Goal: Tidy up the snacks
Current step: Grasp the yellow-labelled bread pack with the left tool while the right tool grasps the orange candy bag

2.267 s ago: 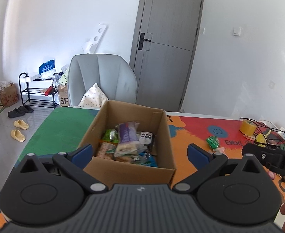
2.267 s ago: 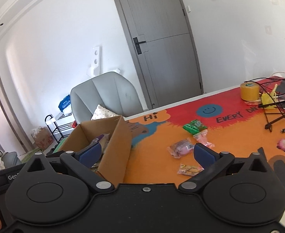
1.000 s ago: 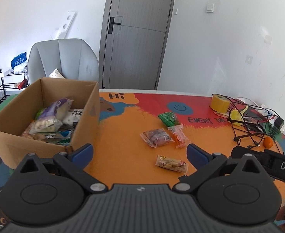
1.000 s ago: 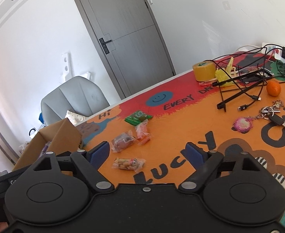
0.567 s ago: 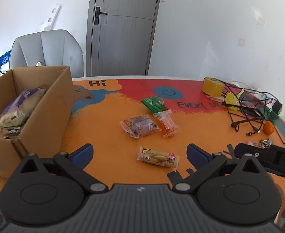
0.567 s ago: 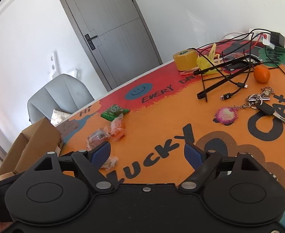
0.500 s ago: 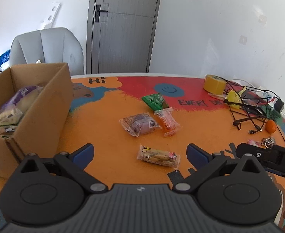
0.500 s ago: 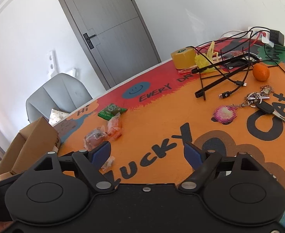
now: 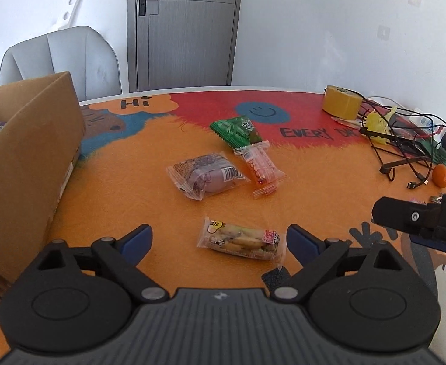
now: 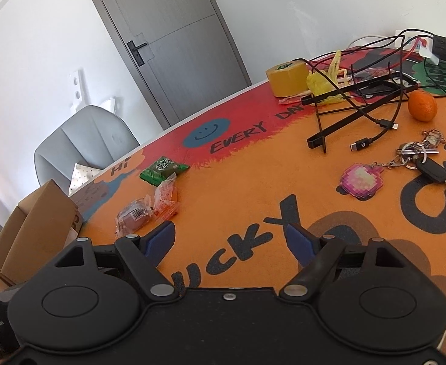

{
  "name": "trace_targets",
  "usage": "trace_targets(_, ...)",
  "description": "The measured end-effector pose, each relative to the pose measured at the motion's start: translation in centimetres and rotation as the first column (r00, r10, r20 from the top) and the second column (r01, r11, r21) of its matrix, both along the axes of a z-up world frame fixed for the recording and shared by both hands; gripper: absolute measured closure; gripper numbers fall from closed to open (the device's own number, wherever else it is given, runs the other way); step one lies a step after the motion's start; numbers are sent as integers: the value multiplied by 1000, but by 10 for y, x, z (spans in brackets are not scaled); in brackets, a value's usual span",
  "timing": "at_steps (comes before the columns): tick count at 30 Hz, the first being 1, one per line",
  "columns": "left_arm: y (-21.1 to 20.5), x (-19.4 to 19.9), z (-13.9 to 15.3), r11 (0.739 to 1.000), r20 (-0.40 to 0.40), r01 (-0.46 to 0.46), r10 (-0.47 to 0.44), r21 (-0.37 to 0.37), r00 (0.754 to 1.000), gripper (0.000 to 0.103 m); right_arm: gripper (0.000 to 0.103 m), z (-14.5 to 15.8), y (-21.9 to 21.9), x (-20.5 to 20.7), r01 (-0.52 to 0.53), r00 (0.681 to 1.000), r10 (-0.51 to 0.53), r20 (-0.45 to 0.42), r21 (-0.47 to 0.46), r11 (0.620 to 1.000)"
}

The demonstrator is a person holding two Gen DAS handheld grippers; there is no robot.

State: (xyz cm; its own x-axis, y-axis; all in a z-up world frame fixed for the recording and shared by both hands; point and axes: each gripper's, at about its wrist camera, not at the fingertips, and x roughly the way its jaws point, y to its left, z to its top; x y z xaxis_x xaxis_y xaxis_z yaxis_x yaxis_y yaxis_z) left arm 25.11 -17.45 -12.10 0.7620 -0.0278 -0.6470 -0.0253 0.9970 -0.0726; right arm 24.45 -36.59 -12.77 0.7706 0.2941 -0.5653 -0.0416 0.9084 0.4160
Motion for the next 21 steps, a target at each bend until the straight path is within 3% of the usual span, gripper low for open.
trace_targets(3,-1,5,-4,1000,-10,8,-8,-2,1000,17,23,-2,3,7,-11,1000,11,-6,3,1000)
trace_targets(5,0,6,-4,1000,0,7,-7,5,1000,36,23,-5,6,12,-20,1000,20,-14,2,1000)
trace_targets(6,1,7,-2,1000,2,10,-10,3,1000,51,23,-6,8,14,-25,1000,25,-18,1,1000)
trace_targets(8,8,11,1,999,-15,1,-2,-44,1000,53,23,-6,12,18,-36,999,36,-22,-2,999)
trace_targets(21,40,18,19,994,37,-91,94,-63,995,54,29,0,46,50,-106,994,105,-18,-30,994)
